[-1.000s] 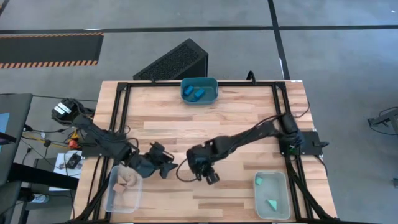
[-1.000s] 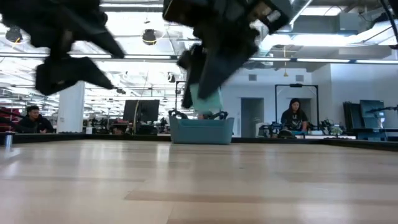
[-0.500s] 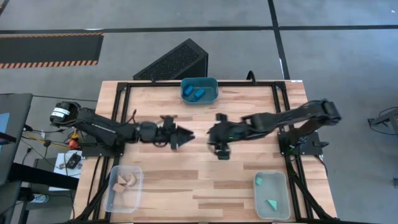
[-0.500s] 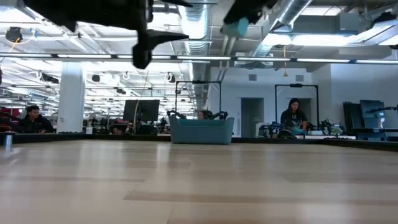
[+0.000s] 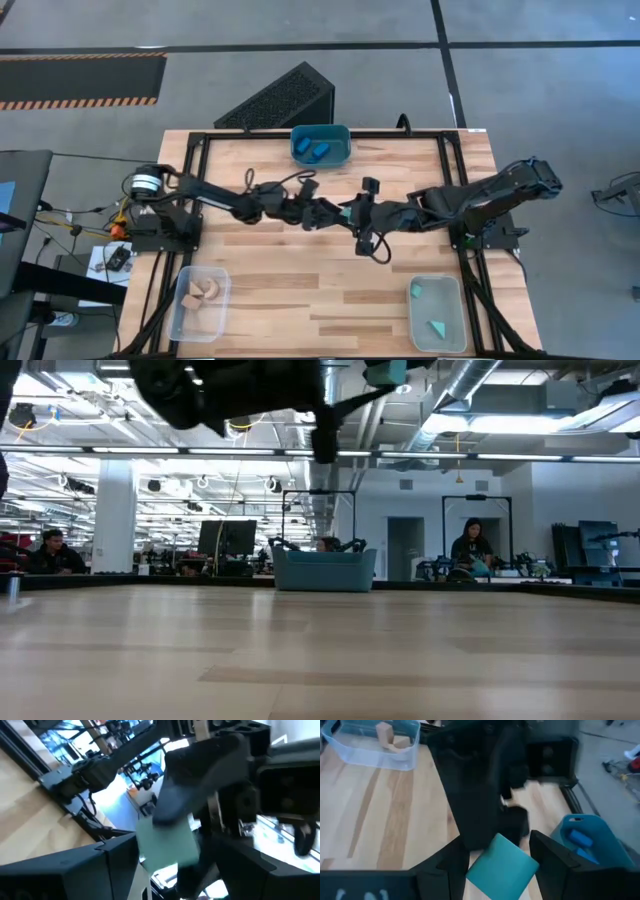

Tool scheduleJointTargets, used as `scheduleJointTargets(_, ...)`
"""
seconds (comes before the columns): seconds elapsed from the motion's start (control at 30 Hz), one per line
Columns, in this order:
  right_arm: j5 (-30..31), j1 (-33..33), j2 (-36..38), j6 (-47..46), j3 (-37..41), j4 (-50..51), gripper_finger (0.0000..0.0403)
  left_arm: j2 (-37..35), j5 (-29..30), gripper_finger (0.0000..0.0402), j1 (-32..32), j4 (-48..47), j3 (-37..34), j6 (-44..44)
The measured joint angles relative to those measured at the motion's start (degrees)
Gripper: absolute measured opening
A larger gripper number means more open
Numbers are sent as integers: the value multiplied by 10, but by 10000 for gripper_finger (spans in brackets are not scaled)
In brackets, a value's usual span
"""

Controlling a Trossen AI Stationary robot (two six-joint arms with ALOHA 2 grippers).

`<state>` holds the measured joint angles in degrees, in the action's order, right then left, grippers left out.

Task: Sort & place blocks by color
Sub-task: Put the light blue block into the gray bin

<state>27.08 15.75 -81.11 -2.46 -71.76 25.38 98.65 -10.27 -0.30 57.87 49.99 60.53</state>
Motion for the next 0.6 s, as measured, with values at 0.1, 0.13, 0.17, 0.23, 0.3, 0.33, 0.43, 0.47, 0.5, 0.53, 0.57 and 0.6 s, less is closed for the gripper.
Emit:
scheduleJointTargets(0.1, 11, 11, -1, 0, 1, 5, 198, 18, -19, 230, 4, -21, 32, -3)
scheduleJointTargets(0.13, 14, 14, 0, -1, 0, 5, 197, 20, -24, 230, 6, -26, 42, -8)
scheduleJointTargets(0.17, 15, 16, 0, -1, 0, 8, 195, 19, -28, 230, 9, -40, 46, -13)
scheduleJointTargets(0.23, 15, 20, -1, -2, 1, 18, 192, 19, -29, 227, 14, -72, 55, -24)
scheduleJointTargets(0.3, 16, 20, -2, -6, 2, 19, 192, 19, -29, 216, 20, -87, 59, -26)
scheduleJointTargets(0.33, 17, 19, -2, -6, 2, 21, 192, 19, -30, 206, 22, -89, 59, -26)
scheduleJointTargets(0.43, 17, 20, -2, -7, 1, 31, 198, 19, -31, 157, 23, -98, 59, -29)
scheduleJointTargets(0.47, 17, 20, -2, -7, 1, 34, 201, 19, -31, 137, 23, -103, 59, -32)
scheduleJointTargets(0.5, 18, 18, -2, -6, 2, 35, 203, 19, -34, 118, 23, -106, 59, -34)
scheduleJointTargets(0.53, 21, 18, -2, -7, 2, 35, 206, 19, -40, 104, 23, -107, 59, -37)
scheduleJointTargets(0.57, 24, 19, 0, -8, 2, 35, 208, 19, -43, 103, 23, -107, 59, -40)
scheduleJointTargets(0.6, 24, 19, 1, -8, 2, 35, 210, 19, -43, 103, 23, -107, 60, -42)
